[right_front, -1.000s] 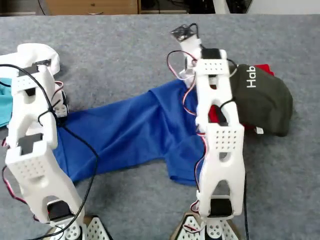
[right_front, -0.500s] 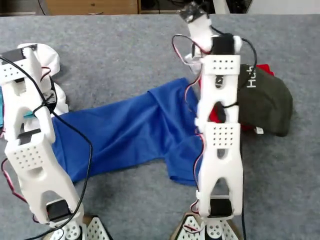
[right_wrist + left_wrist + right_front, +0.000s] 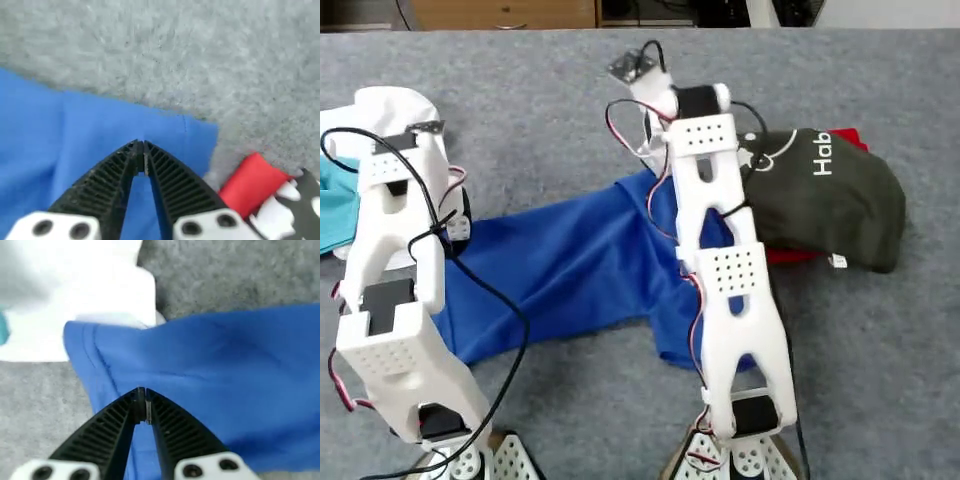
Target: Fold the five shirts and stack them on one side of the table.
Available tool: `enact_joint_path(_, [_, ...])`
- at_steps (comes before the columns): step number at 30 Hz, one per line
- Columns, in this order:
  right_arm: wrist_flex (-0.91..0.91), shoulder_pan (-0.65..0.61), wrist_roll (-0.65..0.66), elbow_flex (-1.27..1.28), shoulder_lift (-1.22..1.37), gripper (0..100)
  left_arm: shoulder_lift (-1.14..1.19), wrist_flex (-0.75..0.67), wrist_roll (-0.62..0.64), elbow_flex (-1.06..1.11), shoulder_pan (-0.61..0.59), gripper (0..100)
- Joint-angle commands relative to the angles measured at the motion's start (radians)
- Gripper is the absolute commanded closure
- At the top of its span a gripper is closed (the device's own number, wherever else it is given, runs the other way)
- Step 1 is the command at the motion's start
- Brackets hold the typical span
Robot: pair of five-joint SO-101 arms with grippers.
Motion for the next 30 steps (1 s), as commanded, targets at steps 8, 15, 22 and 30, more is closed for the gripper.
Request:
enact_joint_path(8, [-0.112,0.085,-0.003,-0.088,0.101,99.7,0.108,-0.021,0.149,-0.146,-0.002,98])
enact_joint_path(15, [-0.109,0.114,-0.003,-0.163,0.151,99.7,0.432,0.147,0.262,-0.382,-0.046,98])
enact_joint_path(22, [-0.115,0.145,-0.003,-0.194,0.160,99.7,0.501,0.292,0.327,-0.684,-0.150,98])
enact_joint_path(30, [-0.101,0.165,-0.003,-0.268,0.148,99.6,0.530,0.302,0.324,-0.717,-0.189,98])
